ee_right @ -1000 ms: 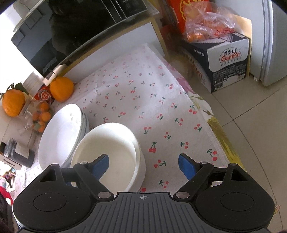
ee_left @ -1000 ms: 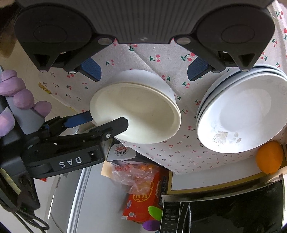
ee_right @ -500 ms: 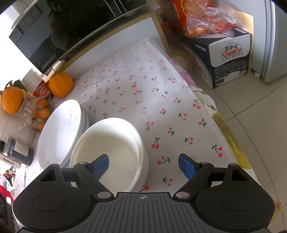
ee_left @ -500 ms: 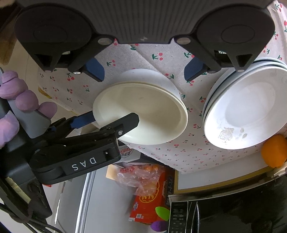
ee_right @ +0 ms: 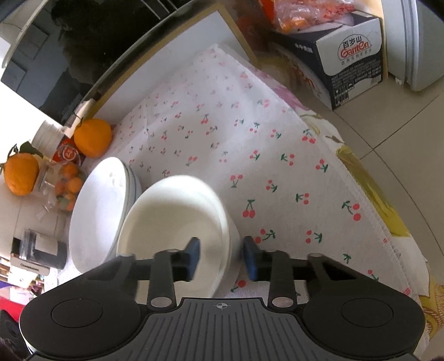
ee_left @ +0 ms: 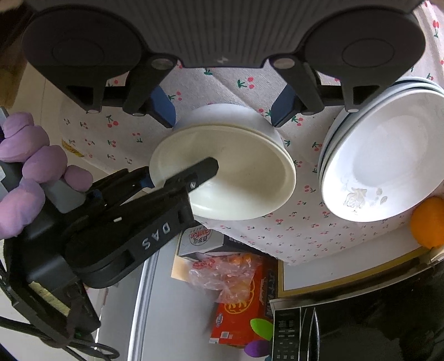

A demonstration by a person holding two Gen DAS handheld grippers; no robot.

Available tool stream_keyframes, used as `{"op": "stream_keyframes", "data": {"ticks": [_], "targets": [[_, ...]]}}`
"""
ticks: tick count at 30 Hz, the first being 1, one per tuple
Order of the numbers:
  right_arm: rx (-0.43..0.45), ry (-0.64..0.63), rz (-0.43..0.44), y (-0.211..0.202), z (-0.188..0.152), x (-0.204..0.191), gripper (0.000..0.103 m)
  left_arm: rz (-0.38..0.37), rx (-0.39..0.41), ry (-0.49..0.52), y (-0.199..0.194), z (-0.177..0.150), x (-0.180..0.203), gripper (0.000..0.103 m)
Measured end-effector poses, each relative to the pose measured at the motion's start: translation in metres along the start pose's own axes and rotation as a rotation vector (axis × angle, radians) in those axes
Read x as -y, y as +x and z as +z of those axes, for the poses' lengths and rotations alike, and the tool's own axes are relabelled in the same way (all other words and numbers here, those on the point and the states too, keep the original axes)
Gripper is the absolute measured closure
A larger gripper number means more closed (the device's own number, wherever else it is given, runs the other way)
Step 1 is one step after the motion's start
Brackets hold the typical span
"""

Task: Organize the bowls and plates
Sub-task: 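Close both grippers on the nested bowls' rim, then lift the nested bowls with both grippers and lower them onto the plate stack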

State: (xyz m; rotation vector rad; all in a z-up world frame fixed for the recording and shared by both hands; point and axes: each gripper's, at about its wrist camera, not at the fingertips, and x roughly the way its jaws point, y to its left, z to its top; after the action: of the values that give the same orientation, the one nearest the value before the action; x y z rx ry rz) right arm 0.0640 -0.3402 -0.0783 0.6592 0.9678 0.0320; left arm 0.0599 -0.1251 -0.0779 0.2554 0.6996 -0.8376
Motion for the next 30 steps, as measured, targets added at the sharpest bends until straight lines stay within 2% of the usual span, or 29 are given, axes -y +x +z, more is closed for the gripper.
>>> {"op": "stream_keyframes", "data": {"ticks": [10,30], "targets": [[0.029,-0.011,-0.027,-0.006,-0.001,-0.004,0.078,0.003,0.016,0.005,-0.005,0.004,0.000,0.035],[0.103,-0.047,0.038,-0.028,0.009,-0.039,0.078,0.016,0.057,-0.018,-0.032,0.021,-0.017,0.036]]}}
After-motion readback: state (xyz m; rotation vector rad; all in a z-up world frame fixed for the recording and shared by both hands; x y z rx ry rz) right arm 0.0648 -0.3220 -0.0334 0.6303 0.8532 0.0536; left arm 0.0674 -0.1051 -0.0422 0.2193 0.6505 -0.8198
